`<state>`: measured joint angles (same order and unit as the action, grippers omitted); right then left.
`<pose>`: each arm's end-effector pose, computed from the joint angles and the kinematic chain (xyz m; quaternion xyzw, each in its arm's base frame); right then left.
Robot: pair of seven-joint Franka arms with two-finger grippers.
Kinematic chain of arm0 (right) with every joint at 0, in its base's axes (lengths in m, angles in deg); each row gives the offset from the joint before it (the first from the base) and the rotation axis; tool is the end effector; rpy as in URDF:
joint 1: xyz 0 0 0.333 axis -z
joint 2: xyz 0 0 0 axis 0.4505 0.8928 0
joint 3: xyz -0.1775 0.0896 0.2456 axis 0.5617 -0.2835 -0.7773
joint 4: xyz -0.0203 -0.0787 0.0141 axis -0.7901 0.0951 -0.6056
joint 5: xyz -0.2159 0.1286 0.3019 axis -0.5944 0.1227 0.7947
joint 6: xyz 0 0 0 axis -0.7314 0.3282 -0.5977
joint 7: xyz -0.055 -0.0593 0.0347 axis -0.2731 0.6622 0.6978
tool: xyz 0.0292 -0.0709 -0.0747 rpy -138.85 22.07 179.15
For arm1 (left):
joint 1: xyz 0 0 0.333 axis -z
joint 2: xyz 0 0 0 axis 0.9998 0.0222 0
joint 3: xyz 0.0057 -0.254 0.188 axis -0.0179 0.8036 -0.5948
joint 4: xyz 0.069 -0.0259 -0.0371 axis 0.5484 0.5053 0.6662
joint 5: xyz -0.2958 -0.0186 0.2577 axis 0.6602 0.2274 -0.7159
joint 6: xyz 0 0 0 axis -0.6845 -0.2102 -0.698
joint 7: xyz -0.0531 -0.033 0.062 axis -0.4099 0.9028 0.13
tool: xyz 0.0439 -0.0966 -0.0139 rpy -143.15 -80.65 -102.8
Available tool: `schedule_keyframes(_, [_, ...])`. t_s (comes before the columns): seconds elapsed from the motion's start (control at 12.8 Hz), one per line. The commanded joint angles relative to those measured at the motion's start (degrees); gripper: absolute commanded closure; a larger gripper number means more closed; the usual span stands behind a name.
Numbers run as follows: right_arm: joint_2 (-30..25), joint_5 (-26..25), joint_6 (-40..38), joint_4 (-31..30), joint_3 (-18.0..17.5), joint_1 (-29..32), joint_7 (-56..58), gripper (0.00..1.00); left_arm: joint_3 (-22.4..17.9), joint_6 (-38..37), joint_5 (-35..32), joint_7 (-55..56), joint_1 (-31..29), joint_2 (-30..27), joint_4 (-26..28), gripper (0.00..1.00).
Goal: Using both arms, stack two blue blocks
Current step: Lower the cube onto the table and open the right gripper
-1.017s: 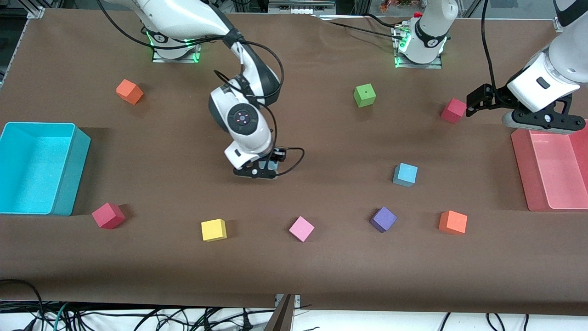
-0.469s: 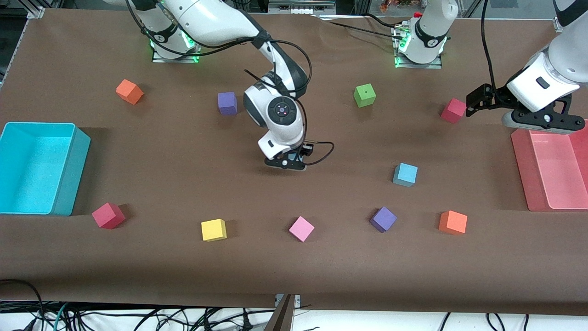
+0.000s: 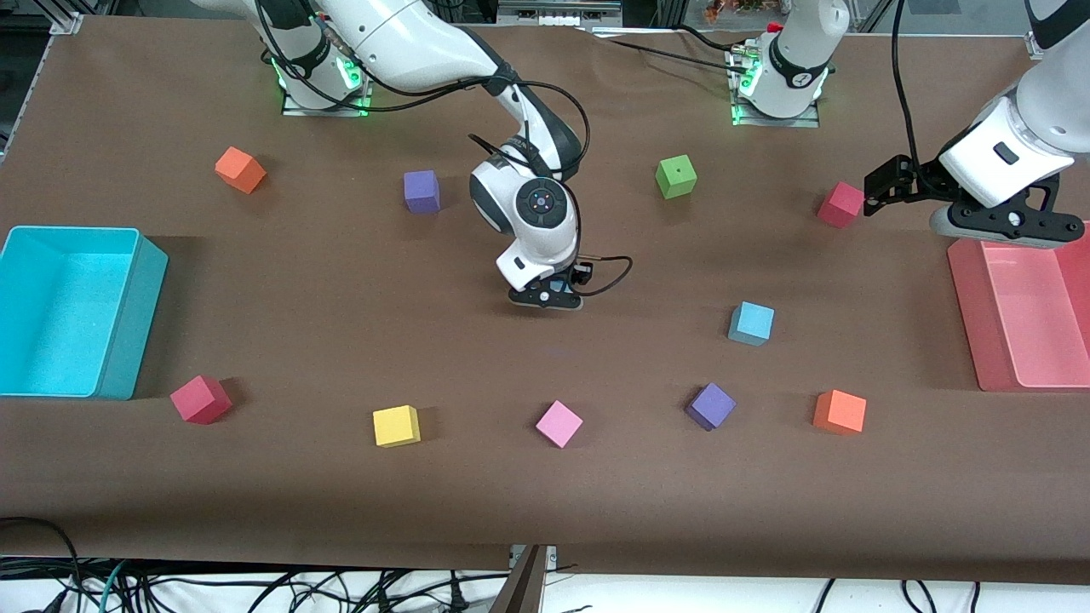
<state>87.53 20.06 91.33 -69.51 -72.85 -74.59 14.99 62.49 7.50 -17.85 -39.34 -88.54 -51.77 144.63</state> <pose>0.5026 0.5378 0.2064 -0.9975 0.0614 0.0200 0.0282 0.5550 -0.0659 0.5951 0.9973 -0.0603 -0.0406 0.0077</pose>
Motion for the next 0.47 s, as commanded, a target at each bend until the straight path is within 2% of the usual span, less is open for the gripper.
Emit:
schedule_keyframes(0.0, [0.9, 0.4, -0.5, 1.7, 0.4, -0.6, 0.3, 0.0, 0.1, -1.0, 0.5, -0.6, 0.0, 0.4, -1.3, 0.0])
schedule_keyframes(0.23, [0.1, 0.7, -1.8, 2.8, 0.4, -0.4, 0.3, 0.0, 0.1, -1.0, 0.5, -0.6, 0.0, 0.4, -1.3, 0.0])
schedule_keyframes(0.39, [-0.2, 0.6, -5.8, 5.5, 0.5, -0.1, 0.5, 0.0, 0.1, -1.0, 0.5, -0.6, 0.0, 0.4, -1.3, 0.0])
